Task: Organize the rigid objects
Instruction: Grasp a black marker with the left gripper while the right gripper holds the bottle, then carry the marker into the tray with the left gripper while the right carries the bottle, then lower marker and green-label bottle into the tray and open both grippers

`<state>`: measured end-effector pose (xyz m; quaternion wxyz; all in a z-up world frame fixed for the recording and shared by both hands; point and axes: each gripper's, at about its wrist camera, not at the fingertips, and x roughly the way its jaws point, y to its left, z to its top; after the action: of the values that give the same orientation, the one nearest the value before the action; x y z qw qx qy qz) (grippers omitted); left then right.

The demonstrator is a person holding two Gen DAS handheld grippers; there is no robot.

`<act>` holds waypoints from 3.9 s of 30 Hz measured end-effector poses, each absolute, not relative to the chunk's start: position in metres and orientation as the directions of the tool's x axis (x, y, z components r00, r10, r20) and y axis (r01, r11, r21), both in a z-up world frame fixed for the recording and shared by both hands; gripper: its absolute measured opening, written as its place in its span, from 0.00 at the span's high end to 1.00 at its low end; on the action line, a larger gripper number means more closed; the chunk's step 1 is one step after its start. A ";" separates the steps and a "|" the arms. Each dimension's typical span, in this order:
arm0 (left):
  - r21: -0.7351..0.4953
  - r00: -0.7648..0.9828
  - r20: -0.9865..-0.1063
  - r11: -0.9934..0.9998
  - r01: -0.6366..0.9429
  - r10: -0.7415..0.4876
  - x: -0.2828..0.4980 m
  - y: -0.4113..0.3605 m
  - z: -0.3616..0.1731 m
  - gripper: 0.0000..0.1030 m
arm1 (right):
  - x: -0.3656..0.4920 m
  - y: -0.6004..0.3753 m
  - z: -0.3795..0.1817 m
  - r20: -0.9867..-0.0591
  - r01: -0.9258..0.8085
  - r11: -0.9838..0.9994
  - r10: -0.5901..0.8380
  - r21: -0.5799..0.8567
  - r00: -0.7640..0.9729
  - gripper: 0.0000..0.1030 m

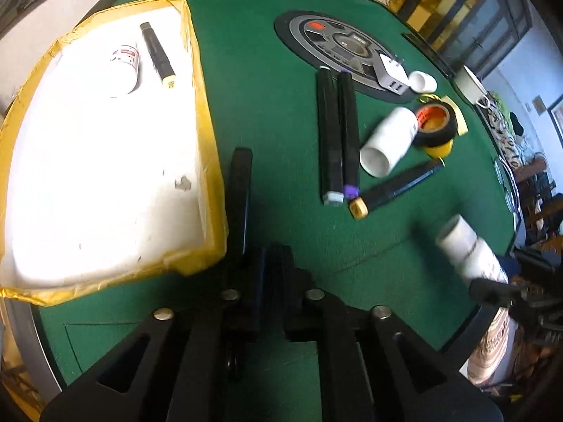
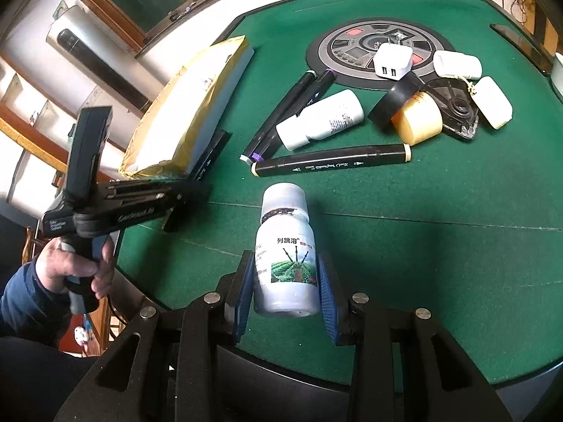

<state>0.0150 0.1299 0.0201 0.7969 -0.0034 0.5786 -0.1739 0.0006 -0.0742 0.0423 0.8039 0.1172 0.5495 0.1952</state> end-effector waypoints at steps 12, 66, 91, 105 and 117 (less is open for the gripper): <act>-0.318 0.258 -0.863 0.865 0.389 -0.434 -0.006 0.130 0.036 1.00 | 0.003 -0.057 0.049 -0.830 -0.158 0.899 0.438 0.409 0.346 0.70; -0.238 0.279 -0.895 0.901 0.362 -0.348 -0.003 0.113 0.018 0.87 | 0.001 -0.031 0.013 -0.887 -0.244 0.888 0.433 0.389 0.162 0.70; -0.419 0.434 -0.763 0.878 0.233 -0.479 0.034 0.225 0.097 0.87 | 0.057 0.000 0.099 -0.751 -0.230 0.823 0.568 0.520 0.337 0.70; -0.326 0.411 -0.853 0.943 0.059 -0.321 0.096 0.278 0.037 0.87 | 0.159 0.127 0.049 -0.831 -0.294 0.870 0.475 0.395 0.288 0.70; -0.299 0.447 -0.835 0.946 0.121 -0.321 0.104 0.279 0.052 0.65 | 0.158 0.133 0.067 -0.798 -0.338 0.859 0.493 0.385 0.345 0.67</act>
<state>0.1040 0.2792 0.0521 0.8448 -0.0981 0.5095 -0.1309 0.1585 0.1331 0.0670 0.8167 0.0757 0.5123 0.2545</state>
